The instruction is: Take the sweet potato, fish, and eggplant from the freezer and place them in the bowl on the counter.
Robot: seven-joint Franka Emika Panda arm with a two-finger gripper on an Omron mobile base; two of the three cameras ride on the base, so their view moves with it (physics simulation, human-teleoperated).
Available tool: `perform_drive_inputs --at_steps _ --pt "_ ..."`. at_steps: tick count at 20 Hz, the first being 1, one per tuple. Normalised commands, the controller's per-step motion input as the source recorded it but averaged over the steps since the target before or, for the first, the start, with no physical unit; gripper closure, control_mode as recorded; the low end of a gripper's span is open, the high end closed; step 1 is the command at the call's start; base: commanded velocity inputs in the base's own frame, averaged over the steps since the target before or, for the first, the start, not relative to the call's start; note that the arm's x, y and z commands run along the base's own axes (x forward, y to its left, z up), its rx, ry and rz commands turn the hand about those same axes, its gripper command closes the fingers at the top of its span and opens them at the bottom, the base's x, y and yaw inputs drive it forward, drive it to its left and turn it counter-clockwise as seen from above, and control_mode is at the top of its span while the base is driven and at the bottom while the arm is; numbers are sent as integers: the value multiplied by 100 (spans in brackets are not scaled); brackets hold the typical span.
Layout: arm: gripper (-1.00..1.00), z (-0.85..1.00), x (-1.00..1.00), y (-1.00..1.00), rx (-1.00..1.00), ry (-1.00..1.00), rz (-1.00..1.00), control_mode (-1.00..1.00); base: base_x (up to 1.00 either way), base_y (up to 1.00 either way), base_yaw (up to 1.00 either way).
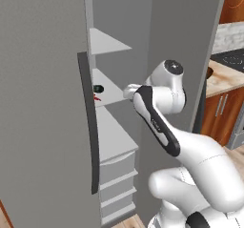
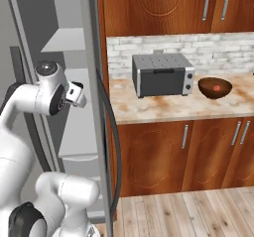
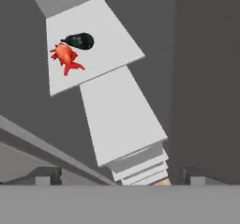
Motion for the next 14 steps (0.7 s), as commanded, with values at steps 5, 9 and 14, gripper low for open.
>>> perform_drive_inputs --at_steps 5,9,14 --pt "-100 11 23 45 -19 -36 32 -100 0 0 0" --pt "-100 39 80 26 0 2 27 -100 0 0 0" --pt "-100 6 53 38 -12 15 14 -100 0 0 0"
